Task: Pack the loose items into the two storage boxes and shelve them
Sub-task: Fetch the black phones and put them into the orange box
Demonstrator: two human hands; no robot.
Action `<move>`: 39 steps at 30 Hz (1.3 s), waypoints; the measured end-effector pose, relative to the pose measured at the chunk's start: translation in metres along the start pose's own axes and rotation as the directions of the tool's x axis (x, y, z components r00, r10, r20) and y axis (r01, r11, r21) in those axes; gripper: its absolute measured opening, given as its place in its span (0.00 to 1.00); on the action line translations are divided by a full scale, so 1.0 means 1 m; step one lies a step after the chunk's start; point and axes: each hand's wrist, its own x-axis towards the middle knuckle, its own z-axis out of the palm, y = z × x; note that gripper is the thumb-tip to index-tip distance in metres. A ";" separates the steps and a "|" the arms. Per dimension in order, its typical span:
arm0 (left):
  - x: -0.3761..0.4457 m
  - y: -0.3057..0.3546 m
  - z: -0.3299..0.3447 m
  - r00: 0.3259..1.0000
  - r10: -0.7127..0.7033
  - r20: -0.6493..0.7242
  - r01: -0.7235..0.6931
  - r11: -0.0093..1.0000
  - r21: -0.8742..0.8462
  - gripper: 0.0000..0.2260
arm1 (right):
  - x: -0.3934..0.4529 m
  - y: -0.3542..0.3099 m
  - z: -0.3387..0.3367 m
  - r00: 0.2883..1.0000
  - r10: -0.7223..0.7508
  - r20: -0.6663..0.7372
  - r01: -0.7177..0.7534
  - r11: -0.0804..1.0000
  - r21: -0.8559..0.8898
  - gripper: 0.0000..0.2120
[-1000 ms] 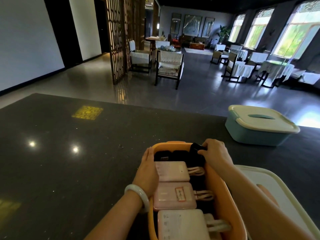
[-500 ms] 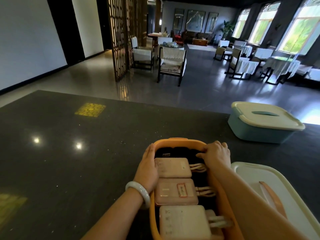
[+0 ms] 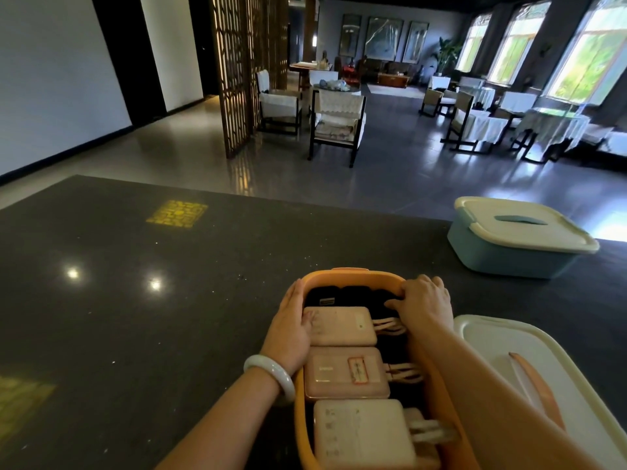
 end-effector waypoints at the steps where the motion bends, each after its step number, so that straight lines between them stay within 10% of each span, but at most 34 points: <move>1: 0.000 0.000 0.000 1.000 -0.001 0.003 0.001 1.000 -0.001 0.27 | 0.000 0.000 0.000 1.000 0.002 -0.002 -0.002 1.000 -0.004 0.17; 39: -0.003 0.005 0.000 1.000 0.008 -0.023 -0.008 1.000 0.009 0.26 | 0.000 0.004 -0.002 0.998 0.000 0.061 -0.013 0.980 0.200 0.17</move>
